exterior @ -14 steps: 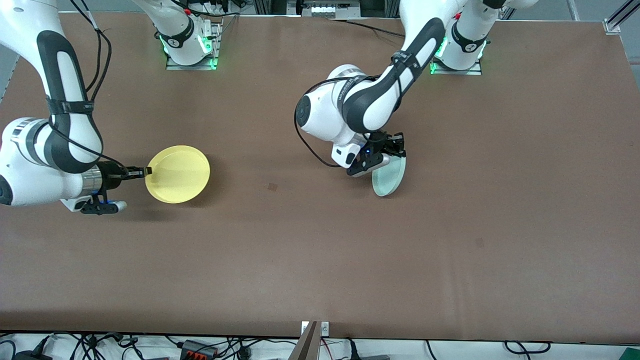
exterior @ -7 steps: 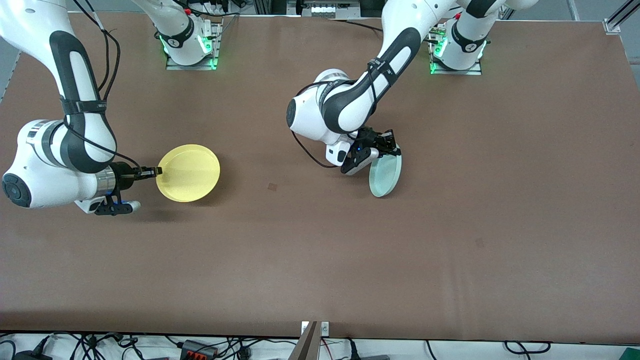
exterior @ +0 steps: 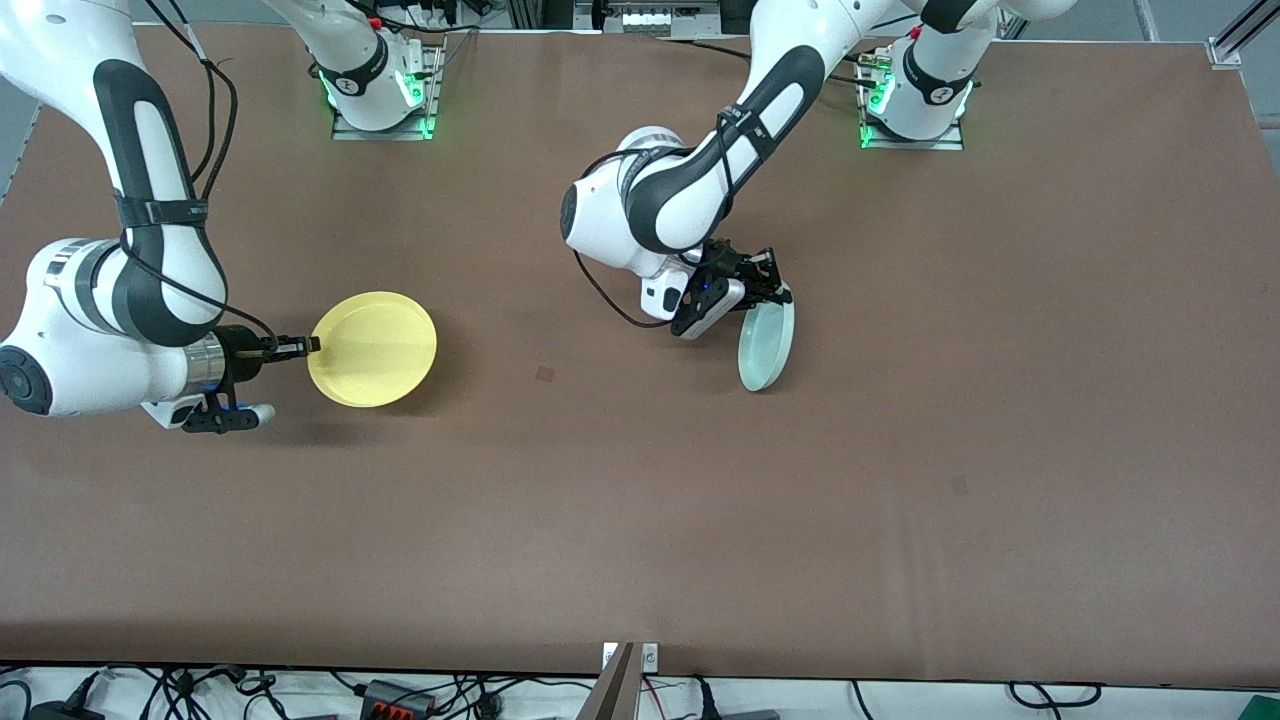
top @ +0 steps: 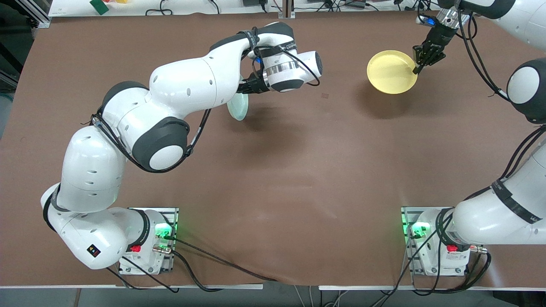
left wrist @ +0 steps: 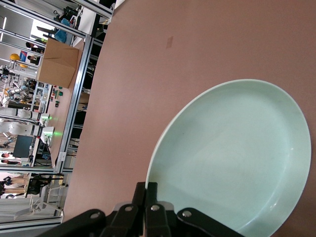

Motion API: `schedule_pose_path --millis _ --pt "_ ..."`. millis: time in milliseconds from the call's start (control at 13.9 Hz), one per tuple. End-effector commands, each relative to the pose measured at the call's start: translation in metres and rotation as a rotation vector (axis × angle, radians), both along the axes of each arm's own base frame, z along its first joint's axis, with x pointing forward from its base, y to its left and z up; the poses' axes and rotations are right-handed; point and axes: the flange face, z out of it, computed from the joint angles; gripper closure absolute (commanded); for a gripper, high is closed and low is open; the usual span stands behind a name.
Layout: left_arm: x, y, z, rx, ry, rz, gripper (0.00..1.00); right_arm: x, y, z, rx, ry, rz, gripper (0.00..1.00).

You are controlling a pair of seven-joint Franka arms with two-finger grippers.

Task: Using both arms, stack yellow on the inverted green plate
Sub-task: 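Lower the inverted green plate onto the table with the left gripper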

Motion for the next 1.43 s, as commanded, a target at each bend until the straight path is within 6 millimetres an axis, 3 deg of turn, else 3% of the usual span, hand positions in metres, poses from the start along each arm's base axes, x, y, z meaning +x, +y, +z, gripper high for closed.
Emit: schedule_pose_path --millis 0,143,574,932,1219,1362 --pt "0.007 -0.021 -0.029 -0.117 -0.035 -0.032 0.78 0.002 -0.003 0.005 0.027 -0.001 0.003 1.00" --pt "0.009 -0.029 -0.031 -0.164 -0.043 -0.060 0.00 0.002 -0.003 0.005 0.027 -0.001 0.003 1.00" --pt "0.014 -0.059 -0.029 -0.390 -0.073 -0.119 0.00 0.002 -0.005 0.005 0.026 0.001 -0.001 1.00" --pt "0.021 -0.085 -0.016 -0.640 -0.089 -0.124 0.00 0.002 -0.005 0.005 0.026 -0.001 0.002 1.00" --pt "0.030 -0.087 -0.009 -0.725 -0.098 -0.113 0.00 0.005 -0.005 0.009 0.023 -0.012 0.004 1.00" --pt "0.043 -0.076 0.009 -0.738 -0.116 -0.094 0.00 0.006 -0.001 0.011 0.021 -0.015 0.006 1.00"
